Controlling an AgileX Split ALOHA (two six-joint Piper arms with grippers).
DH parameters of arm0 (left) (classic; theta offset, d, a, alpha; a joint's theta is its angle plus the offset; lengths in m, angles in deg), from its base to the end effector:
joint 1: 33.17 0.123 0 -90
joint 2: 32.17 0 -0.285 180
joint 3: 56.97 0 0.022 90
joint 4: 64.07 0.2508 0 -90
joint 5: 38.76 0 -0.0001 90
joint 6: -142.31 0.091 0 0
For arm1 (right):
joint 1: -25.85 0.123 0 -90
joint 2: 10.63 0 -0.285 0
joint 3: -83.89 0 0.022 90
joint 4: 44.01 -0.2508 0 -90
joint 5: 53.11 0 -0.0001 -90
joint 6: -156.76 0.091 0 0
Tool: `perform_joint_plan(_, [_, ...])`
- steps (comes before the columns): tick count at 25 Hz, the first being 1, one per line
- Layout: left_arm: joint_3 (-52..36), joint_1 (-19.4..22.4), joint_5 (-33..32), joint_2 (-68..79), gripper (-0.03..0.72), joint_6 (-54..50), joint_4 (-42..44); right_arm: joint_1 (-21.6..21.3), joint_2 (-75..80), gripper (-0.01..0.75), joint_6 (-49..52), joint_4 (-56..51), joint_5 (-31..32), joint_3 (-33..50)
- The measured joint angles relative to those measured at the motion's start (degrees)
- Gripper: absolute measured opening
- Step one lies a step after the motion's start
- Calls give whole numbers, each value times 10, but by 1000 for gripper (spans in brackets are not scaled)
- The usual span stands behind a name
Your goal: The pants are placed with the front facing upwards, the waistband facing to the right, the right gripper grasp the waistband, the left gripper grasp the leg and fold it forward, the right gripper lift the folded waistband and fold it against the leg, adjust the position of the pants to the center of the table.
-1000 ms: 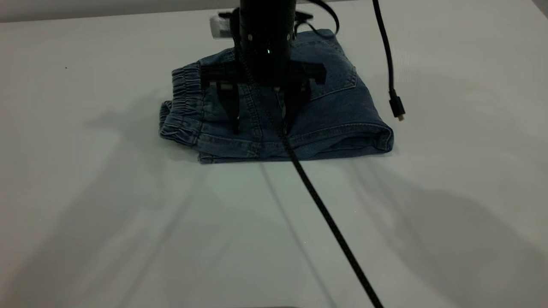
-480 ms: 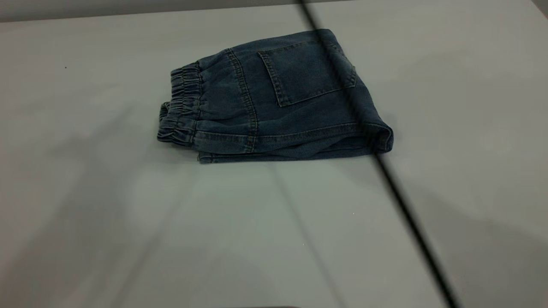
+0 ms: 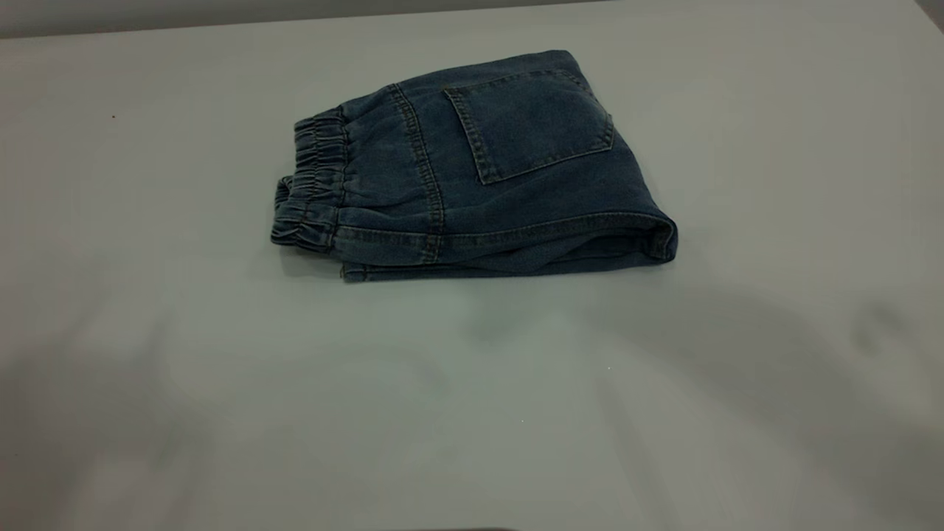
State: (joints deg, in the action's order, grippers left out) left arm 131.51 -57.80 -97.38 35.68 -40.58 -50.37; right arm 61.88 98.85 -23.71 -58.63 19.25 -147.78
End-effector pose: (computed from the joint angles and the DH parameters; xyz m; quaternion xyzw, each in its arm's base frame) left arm 0.1680 -0.0567 0.4928 0.1613 0.8356 -0.0058 0.5251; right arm 0.2811 0.2315 0.4875 -0.2970 0.8493 0.2478 0.3594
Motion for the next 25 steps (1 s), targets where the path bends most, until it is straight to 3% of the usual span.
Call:
perform_joint_plan(5, [0,0,-78,-65,428,41,-60,0,-139,503,-28,0,1,135])
perform_joint_plan(13, [-19,0,-85,-117,428,68,-144,0,-355,503,-49,9,3,389])
perform_joint_plan(18, [-116,0,-85,-152,428,86,-196,0,-480,503,-50,20,2,539])
perform_joint_plan(25, [-315,0,-85,-190,428,121,-226,0,-645,503,-50,21,-20,779])
